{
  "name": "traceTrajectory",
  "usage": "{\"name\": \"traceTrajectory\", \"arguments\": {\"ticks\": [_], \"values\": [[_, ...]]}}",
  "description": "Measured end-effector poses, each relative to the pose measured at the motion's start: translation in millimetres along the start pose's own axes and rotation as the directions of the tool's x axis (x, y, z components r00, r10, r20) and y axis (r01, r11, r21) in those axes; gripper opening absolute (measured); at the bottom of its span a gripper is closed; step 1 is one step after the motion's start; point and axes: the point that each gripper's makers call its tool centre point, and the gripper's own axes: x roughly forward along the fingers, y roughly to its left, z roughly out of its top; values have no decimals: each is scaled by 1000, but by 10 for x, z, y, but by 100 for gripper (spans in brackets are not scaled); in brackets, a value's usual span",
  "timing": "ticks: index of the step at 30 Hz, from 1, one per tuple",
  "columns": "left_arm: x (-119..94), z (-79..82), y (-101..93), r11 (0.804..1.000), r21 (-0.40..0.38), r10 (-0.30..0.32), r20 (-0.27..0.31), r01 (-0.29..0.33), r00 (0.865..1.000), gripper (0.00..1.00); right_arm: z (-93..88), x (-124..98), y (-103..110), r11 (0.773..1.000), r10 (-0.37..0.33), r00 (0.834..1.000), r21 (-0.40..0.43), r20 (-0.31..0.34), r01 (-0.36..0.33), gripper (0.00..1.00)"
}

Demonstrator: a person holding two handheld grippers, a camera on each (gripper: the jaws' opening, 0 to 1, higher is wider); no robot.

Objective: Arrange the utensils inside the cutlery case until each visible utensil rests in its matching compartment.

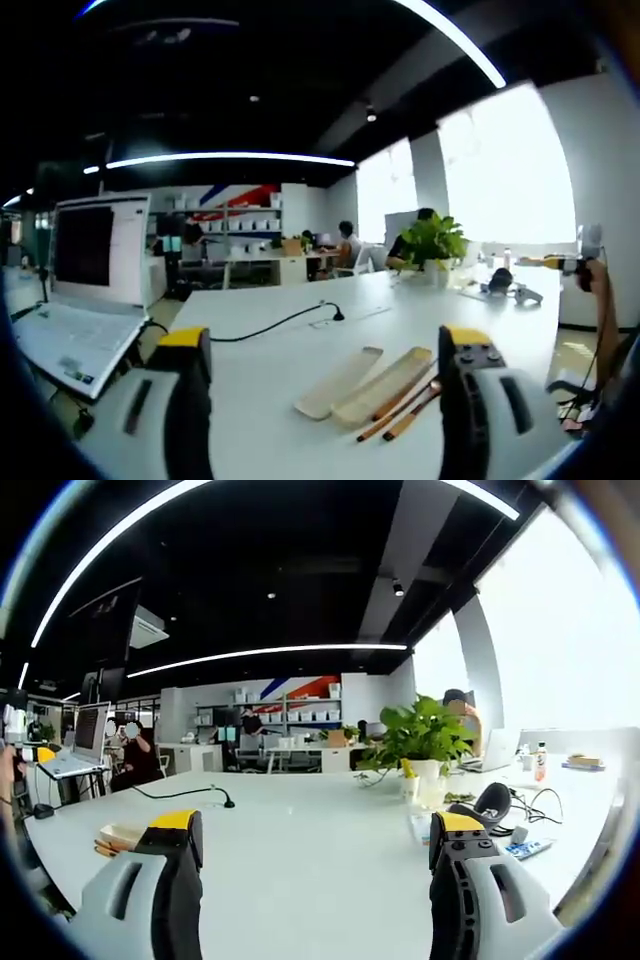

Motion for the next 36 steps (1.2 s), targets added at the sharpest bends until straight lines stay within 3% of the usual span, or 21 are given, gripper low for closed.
{"name": "traceTrajectory", "arguments": {"ticks": [5,22,30,36], "values": [[-12,49,-100,999,-10,-46,19,46,999,99,-25,27,15,1000,17,1000,-3,-14,-17,97],[70,-89,-142,998,11,-57,-37,57,998,99,-50,39,37,1000,23,999,-7,-27,-23,96],[65,-74,-180,997,21,-70,-34,71,997,98,-76,89,84,999,48,998,-10,-39,-48,95],[76,-92,-268,995,38,-93,-47,95,995,92,-55,115,141,997,80,996,-4,-34,-80,95]]}}
